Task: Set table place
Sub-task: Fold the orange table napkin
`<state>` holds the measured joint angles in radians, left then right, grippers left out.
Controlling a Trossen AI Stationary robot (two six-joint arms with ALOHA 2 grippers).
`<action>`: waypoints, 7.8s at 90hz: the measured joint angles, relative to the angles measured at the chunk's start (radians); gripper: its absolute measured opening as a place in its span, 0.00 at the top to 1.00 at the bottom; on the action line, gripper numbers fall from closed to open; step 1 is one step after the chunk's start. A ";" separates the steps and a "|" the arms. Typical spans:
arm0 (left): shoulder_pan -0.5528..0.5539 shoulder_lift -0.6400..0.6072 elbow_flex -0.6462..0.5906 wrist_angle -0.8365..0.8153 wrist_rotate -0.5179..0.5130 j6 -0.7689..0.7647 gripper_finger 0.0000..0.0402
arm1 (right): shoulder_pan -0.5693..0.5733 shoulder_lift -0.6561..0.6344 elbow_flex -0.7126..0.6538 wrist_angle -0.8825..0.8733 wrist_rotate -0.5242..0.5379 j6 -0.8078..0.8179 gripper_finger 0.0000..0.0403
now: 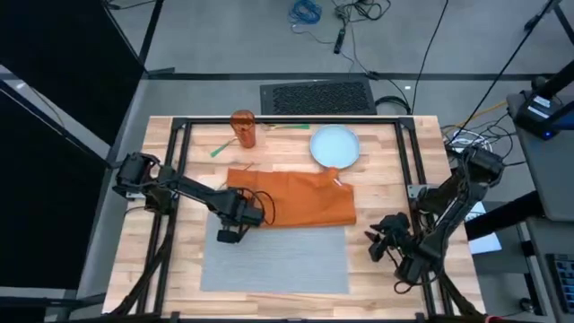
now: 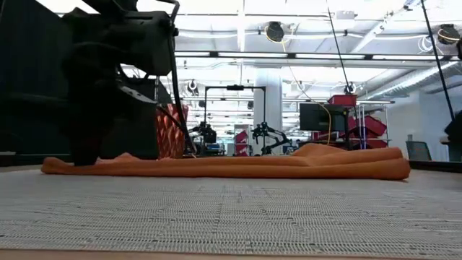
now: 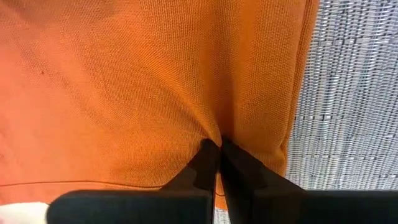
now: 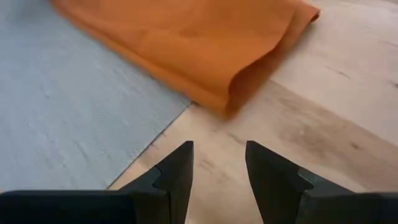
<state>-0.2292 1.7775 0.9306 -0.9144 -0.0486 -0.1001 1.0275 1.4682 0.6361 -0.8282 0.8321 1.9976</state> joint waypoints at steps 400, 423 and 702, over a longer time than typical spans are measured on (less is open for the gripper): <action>0.025 0.063 0.168 0.205 0.019 0.101 1.00 | -0.494 -0.198 0.084 0.565 -0.211 -1.196 1.00; 0.023 0.066 0.216 0.254 -0.006 0.106 1.00 | -0.498 -0.198 0.153 0.537 -0.210 -1.283 1.00; -0.068 -0.671 0.678 -0.656 -0.572 -0.286 0.54 | -0.978 0.377 0.733 0.705 -1.041 -1.910 1.00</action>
<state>-0.2974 1.1060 1.6086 -1.5705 -0.6205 -0.3858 0.0495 1.8449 1.3693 -0.1229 -0.2091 0.0872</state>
